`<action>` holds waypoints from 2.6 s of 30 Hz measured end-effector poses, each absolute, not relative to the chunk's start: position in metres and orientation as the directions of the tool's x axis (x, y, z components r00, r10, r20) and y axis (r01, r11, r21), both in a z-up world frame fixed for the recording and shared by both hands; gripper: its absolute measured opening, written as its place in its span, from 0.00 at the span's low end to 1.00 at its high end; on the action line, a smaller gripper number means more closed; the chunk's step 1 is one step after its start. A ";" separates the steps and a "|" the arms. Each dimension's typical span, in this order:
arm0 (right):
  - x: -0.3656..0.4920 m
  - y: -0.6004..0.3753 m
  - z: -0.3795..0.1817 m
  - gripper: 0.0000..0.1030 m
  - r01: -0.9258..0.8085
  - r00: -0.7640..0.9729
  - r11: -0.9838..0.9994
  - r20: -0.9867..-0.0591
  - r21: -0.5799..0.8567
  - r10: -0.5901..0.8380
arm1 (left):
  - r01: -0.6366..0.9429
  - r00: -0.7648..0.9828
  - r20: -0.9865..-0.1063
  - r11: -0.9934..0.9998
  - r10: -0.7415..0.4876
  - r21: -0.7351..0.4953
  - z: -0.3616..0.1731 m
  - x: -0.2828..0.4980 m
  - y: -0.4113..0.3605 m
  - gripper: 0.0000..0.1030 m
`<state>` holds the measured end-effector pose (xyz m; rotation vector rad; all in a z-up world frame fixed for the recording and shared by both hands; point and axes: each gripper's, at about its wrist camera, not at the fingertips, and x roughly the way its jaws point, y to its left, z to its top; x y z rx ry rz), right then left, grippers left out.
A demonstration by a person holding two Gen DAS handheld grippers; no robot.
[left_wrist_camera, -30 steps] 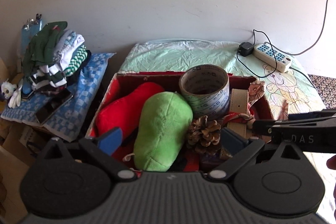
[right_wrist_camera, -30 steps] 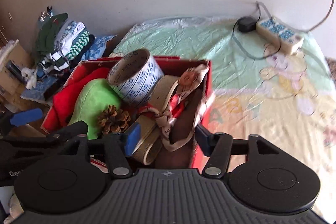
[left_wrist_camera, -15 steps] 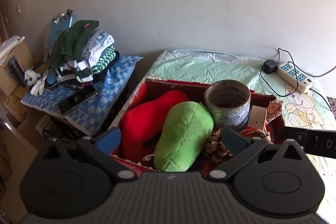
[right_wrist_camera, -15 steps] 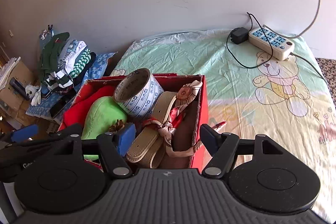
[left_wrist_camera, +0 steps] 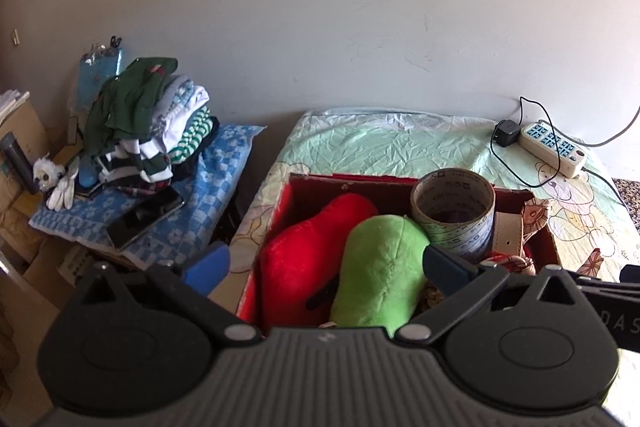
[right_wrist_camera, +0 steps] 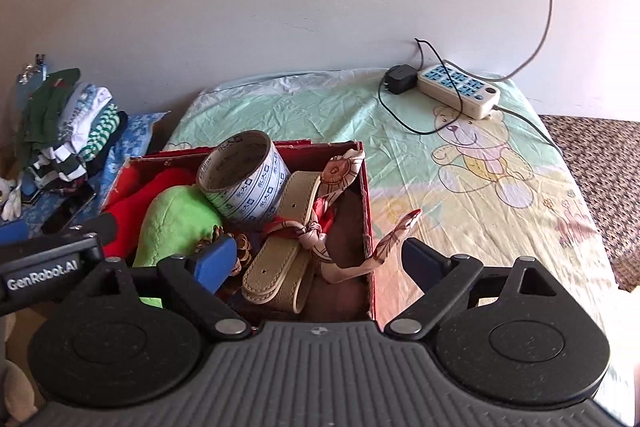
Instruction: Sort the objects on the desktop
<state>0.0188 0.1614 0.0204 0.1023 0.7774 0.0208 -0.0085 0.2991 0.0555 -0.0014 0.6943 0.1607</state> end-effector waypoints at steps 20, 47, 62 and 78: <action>0.005 0.186 0.004 0.90 0.208 0.686 0.971 -0.725 0.120 -0.058 | -0.050 0.665 -0.740 0.995 0.095 0.082 0.028 -0.002 0.319 1.00; 0.045 0.206 0.014 0.89 0.059 0.670 0.998 -0.742 0.016 -0.028 | -0.137 0.684 -0.717 0.989 0.135 0.057 0.030 0.021 0.342 0.99; 0.044 0.204 0.020 0.89 0.075 0.642 0.993 -0.766 0.093 0.023 | -0.095 0.667 -0.740 0.995 0.091 0.036 0.033 0.020 0.343 1.00; 0.040 0.202 0.019 0.89 0.052 0.636 0.993 -0.770 0.108 0.051 | -0.120 0.670 -0.735 0.992 0.101 0.027 0.029 0.018 0.346 1.00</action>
